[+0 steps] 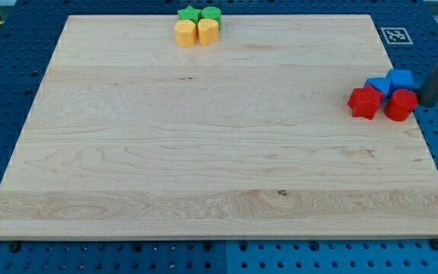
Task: Push the blue cube to the top of the red circle
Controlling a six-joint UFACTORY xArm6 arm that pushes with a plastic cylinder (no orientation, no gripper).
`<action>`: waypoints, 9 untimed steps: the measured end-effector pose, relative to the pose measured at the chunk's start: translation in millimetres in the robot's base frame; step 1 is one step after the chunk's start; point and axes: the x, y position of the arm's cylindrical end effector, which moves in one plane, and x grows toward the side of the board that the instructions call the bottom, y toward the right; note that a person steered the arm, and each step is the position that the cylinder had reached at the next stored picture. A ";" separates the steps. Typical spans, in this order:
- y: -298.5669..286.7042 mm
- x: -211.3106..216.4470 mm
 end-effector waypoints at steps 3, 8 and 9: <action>-27.4 -74.0; -32.8 -73.6; -32.5 -56.2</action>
